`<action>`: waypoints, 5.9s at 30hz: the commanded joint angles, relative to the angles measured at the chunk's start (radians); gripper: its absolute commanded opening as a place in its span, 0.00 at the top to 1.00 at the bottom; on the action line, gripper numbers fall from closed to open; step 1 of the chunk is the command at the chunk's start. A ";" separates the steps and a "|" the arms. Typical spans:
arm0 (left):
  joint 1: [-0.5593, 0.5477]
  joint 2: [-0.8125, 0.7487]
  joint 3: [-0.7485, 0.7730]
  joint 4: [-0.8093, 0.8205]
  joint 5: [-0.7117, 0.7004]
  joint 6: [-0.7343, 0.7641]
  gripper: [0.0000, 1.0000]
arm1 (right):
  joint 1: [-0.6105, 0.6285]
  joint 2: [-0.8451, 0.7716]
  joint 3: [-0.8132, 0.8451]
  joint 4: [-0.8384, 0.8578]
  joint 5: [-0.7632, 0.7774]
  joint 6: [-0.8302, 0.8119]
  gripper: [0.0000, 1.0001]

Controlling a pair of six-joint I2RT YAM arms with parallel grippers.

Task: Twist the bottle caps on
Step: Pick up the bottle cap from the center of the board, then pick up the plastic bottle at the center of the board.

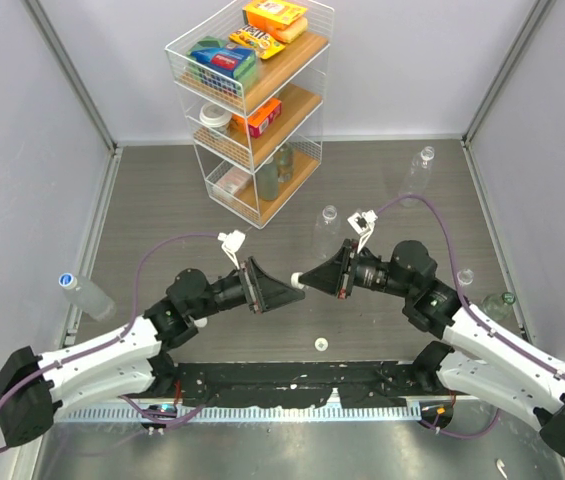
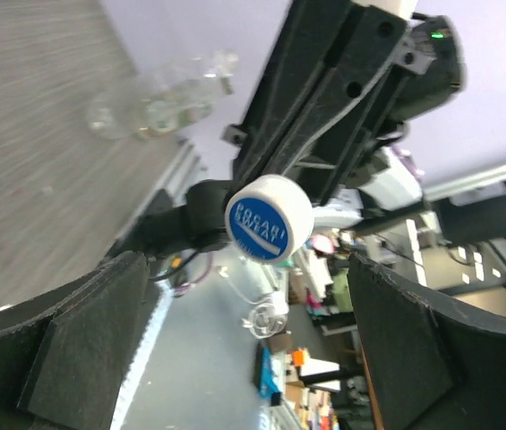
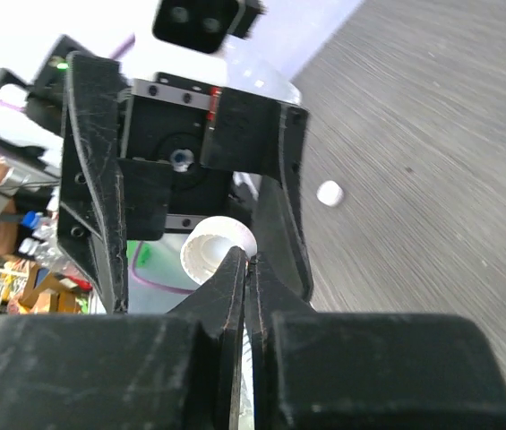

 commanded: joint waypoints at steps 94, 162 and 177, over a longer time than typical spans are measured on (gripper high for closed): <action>-0.018 -0.201 -0.038 0.181 -0.076 -0.107 0.85 | 0.013 0.011 0.160 -0.119 -0.010 -0.179 0.52; -0.018 -0.374 0.131 -0.619 -0.470 0.180 0.84 | -0.059 0.911 -0.225 1.466 0.776 -0.804 0.00; -0.018 -0.354 0.142 -0.636 -0.479 0.195 0.85 | -0.148 1.010 -0.158 1.528 0.656 -0.759 0.00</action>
